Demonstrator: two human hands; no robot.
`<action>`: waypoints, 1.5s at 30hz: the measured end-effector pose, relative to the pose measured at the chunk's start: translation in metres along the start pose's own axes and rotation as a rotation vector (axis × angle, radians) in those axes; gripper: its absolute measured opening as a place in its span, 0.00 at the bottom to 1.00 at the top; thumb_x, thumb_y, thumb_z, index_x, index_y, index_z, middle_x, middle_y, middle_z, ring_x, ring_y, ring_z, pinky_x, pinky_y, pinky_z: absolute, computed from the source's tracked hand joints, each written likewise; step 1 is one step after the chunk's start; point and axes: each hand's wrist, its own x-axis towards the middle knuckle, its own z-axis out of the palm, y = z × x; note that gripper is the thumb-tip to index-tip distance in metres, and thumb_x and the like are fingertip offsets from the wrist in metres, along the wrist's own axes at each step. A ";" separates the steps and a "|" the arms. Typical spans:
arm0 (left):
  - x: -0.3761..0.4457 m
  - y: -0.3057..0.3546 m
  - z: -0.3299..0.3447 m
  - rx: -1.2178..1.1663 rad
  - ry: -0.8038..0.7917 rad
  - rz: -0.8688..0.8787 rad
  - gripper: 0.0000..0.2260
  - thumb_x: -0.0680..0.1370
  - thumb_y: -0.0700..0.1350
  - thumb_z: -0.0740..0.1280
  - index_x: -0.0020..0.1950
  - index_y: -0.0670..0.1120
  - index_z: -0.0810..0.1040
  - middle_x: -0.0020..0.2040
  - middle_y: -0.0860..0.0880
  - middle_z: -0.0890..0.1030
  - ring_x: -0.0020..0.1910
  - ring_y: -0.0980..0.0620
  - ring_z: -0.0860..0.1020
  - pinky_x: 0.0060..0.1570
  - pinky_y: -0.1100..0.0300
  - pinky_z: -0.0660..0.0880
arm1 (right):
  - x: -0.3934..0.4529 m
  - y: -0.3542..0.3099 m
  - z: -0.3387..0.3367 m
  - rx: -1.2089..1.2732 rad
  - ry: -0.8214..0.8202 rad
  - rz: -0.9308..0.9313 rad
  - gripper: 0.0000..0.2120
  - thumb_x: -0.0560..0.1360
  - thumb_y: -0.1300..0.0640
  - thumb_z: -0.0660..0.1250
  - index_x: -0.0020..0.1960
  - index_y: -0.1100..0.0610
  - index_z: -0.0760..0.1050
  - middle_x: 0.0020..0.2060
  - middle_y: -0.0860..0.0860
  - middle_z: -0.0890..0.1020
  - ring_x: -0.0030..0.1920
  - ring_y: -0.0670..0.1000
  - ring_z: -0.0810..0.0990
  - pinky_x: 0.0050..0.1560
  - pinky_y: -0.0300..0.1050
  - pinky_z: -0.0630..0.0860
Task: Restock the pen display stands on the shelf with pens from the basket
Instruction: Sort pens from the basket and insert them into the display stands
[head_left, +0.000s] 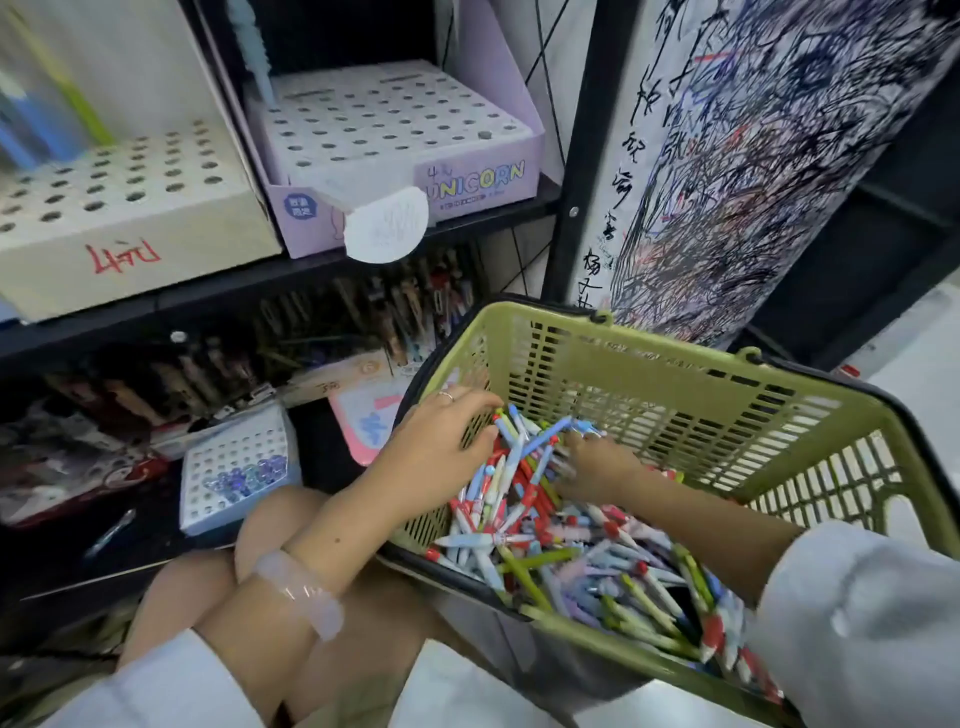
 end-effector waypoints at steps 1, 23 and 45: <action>0.000 -0.002 0.003 0.000 -0.006 -0.010 0.15 0.80 0.46 0.59 0.66 0.49 0.71 0.65 0.51 0.72 0.66 0.53 0.67 0.57 0.66 0.61 | 0.005 -0.003 0.009 -0.036 0.046 0.052 0.30 0.75 0.43 0.63 0.68 0.61 0.62 0.53 0.58 0.75 0.50 0.56 0.75 0.42 0.45 0.70; -0.005 -0.006 -0.004 -0.188 -0.052 -0.053 0.12 0.81 0.47 0.58 0.63 0.51 0.74 0.62 0.55 0.74 0.57 0.57 0.70 0.47 0.71 0.62 | -0.012 0.008 -0.020 1.408 -0.061 0.201 0.07 0.75 0.67 0.62 0.39 0.64 0.70 0.32 0.58 0.73 0.31 0.52 0.72 0.37 0.47 0.72; 0.000 0.039 0.012 -1.093 -0.025 -0.260 0.34 0.62 0.69 0.63 0.55 0.44 0.72 0.27 0.48 0.72 0.22 0.52 0.70 0.24 0.61 0.69 | -0.090 -0.064 -0.076 1.250 0.260 -0.458 0.17 0.81 0.45 0.54 0.39 0.47 0.75 0.25 0.45 0.79 0.29 0.39 0.78 0.32 0.26 0.71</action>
